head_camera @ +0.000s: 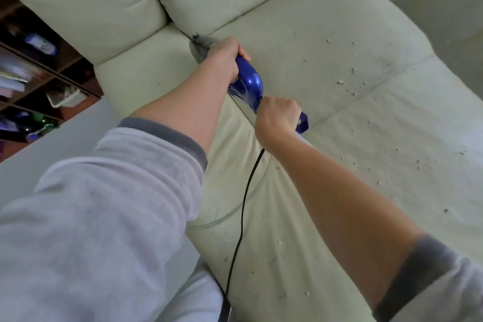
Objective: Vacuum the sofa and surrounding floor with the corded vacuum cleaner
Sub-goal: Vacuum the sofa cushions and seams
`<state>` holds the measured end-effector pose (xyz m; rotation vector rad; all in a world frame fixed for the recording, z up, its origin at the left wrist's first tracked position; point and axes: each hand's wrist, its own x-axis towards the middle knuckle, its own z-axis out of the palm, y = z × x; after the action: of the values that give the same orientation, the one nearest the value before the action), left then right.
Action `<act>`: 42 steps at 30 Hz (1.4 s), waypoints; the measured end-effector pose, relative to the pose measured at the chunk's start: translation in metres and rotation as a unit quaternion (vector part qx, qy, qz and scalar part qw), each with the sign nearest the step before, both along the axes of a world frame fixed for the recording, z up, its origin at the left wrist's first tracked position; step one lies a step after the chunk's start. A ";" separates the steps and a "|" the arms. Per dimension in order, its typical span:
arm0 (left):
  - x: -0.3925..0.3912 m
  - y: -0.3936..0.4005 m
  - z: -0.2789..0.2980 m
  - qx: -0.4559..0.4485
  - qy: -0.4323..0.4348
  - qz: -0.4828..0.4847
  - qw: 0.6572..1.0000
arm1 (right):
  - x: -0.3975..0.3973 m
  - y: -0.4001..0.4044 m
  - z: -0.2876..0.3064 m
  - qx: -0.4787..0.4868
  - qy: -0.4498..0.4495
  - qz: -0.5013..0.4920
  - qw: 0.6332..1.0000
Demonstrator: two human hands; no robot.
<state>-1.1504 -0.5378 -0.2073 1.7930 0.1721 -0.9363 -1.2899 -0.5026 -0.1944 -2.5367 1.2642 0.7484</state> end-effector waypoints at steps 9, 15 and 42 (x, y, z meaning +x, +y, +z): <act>0.060 -0.022 -0.007 0.034 0.027 -0.039 0.998 | 0.063 -0.014 -0.017 0.016 0.017 0.025 0.999; 0.068 -0.025 -0.015 0.007 0.050 -0.035 0.998 | 0.066 -0.025 -0.018 0.015 0.033 0.027 0.999; -0.019 0.162 0.089 -0.083 0.087 -0.197 0.973 | -0.014 0.222 0.104 -0.065 -0.020 -0.112 0.991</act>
<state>-1.1689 -0.3757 -0.1181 1.6166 -0.1574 -1.3494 -1.3035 -0.2808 -0.0901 -2.4366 1.5992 0.5809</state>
